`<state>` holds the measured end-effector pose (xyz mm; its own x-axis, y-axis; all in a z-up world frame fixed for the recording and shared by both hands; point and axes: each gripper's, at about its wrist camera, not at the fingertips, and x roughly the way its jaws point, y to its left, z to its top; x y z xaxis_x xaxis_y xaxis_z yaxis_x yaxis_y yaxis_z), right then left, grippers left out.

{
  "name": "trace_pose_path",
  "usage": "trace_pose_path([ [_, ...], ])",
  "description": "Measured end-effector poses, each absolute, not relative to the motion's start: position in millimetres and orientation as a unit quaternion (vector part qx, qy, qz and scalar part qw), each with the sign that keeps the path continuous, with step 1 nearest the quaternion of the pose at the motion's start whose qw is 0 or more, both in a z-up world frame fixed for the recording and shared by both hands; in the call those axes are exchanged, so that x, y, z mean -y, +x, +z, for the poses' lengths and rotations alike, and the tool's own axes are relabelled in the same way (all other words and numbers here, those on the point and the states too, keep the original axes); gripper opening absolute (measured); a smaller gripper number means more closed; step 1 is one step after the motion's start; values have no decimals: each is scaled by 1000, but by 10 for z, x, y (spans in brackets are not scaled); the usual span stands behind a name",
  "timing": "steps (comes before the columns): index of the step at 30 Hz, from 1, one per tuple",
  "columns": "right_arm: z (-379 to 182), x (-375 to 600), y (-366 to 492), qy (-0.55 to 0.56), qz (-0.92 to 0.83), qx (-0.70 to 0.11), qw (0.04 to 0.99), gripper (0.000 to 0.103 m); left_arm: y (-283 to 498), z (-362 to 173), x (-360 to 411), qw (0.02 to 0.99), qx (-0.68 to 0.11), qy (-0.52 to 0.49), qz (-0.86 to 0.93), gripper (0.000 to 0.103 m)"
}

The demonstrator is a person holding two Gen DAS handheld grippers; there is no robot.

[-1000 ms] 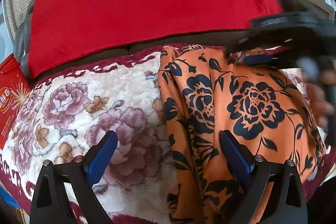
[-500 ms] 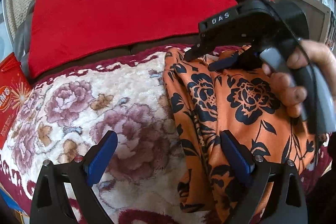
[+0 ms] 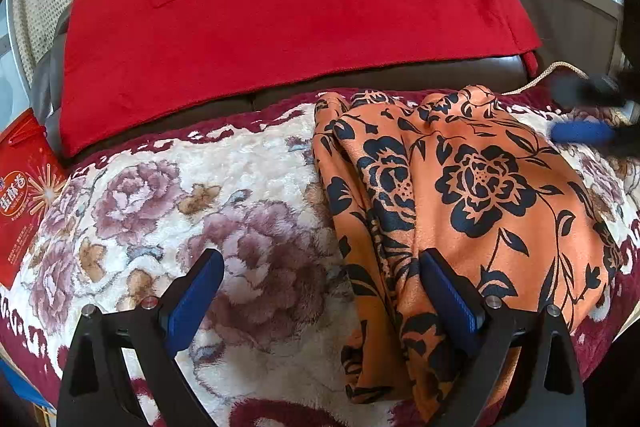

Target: Fold small clothes

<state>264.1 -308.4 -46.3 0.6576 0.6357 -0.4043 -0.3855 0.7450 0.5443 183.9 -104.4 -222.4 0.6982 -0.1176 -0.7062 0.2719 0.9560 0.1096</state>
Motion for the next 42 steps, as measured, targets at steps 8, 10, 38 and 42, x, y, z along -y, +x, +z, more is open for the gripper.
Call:
trace_pose_path([
  [8, -1100, 3186, 2553, 255, 287, -329, 863, 56, 1845, -2263, 1031, 917, -370, 107, -99, 102],
  [10, -1070, 3250, 2517, 254, 294, -327, 861, 56, 1851, -2263, 1018, 918, -370, 105, -99, 102],
  [38, -684, 3573, 1551, 176, 197, -155, 952, 75, 1528, -1758, 870, 946, -307, 100, -30, 102],
  [42, -800, 3578, 1700, 186, 186, -196, 945, 75, 1627, -1891, 730, 929, -361, 60, -61, 102],
])
